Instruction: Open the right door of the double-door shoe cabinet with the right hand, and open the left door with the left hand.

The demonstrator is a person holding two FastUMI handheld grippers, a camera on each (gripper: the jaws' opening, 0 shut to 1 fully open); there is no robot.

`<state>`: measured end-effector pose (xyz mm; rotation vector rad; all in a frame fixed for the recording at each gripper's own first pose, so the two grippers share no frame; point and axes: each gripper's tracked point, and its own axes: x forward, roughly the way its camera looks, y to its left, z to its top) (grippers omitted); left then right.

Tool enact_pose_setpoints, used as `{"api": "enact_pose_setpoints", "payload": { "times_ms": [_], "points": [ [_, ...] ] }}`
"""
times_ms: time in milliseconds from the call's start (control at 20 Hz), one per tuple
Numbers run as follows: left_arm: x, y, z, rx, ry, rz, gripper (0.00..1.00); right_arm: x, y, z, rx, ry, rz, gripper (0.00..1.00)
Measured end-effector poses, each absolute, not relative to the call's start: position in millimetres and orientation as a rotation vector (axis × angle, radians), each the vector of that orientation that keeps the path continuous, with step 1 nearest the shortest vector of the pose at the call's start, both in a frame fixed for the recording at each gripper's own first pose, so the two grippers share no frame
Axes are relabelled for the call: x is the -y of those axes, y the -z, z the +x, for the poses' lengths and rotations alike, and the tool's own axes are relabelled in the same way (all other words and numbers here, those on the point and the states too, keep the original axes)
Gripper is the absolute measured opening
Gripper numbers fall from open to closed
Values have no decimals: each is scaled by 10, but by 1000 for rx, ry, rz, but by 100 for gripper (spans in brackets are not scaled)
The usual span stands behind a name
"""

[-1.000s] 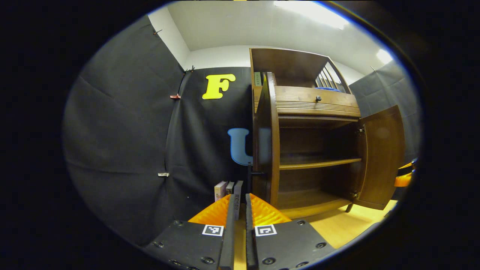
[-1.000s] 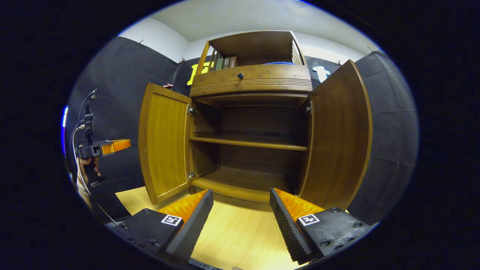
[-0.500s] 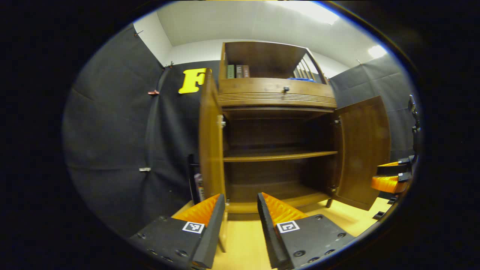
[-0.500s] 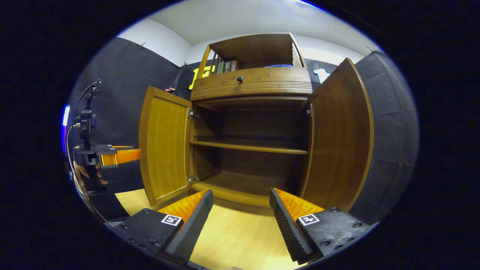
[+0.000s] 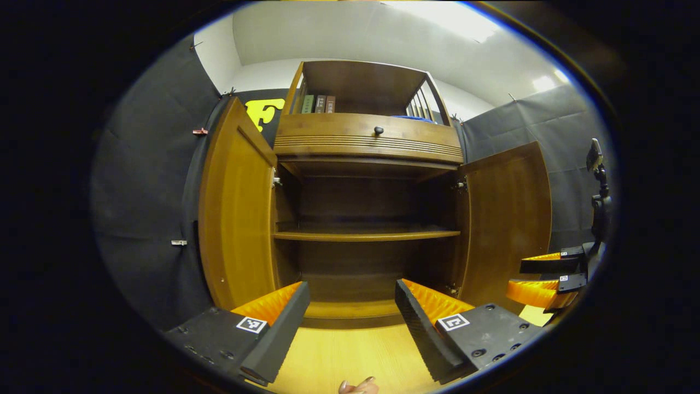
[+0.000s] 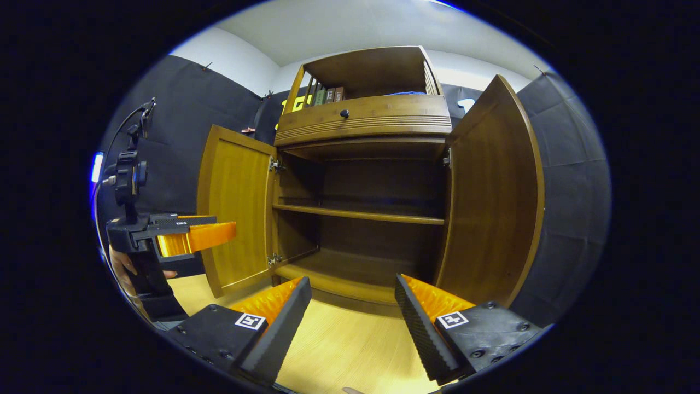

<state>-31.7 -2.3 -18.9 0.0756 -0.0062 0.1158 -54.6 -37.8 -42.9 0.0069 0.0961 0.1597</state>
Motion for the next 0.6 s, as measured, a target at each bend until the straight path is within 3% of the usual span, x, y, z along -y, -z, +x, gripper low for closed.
{"api": "enact_pose_setpoints", "payload": {
  "times_ms": [600],
  "points": [
    [77, 190, -213, 12, -146, 43, 100, 368, 271, -401, -49, -153, -32, 98]
  ]
}}
